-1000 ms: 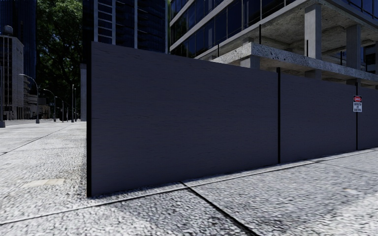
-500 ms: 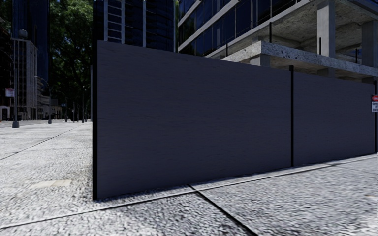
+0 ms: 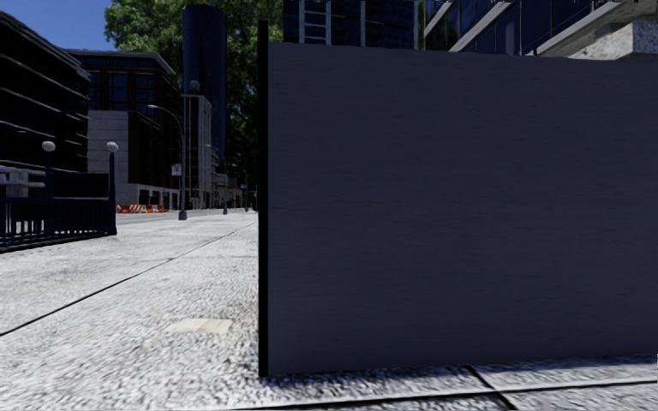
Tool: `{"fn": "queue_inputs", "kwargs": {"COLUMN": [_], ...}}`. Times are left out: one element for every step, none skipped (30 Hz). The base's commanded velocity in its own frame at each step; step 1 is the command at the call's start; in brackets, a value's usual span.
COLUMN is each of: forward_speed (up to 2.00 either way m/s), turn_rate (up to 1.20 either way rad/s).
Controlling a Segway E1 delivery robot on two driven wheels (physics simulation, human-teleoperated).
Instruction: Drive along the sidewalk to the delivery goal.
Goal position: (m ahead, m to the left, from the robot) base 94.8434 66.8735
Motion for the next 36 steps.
{"fn": "queue_inputs", "kwargs": {"forward_speed": [1.25, 1.25, 1.25, 1.25, 1.25, 1.25, 1.26, 1.26, 1.26, 1.26, 1.26, 1.26, 1.26, 1.26, 1.26, 1.26, 1.26, 1.26, 1.26, 1.26, 1.26, 1.26, 1.26, 1.26, 1.26, 1.26, 1.27, 1.27, 1.27, 1.27, 1.27, 1.27, 1.27, 1.27, 1.27, 1.27], "turn_rate": [1.06, 1.09, 1.10, 1.10, 1.14, 1.14, 1.16, 1.16, 1.16, 1.16, 1.16, 1.16, 1.16, 1.16, 1.16, 1.16, 1.16, 1.16, 1.16, 1.16, 1.16, 1.16, 1.15, 1.13, 1.13, 1.07, 1.05, 1.04, 0.90, 0.90, 0.00, 0.00, 0.00, 0.00, 0.00, 0.00]}}
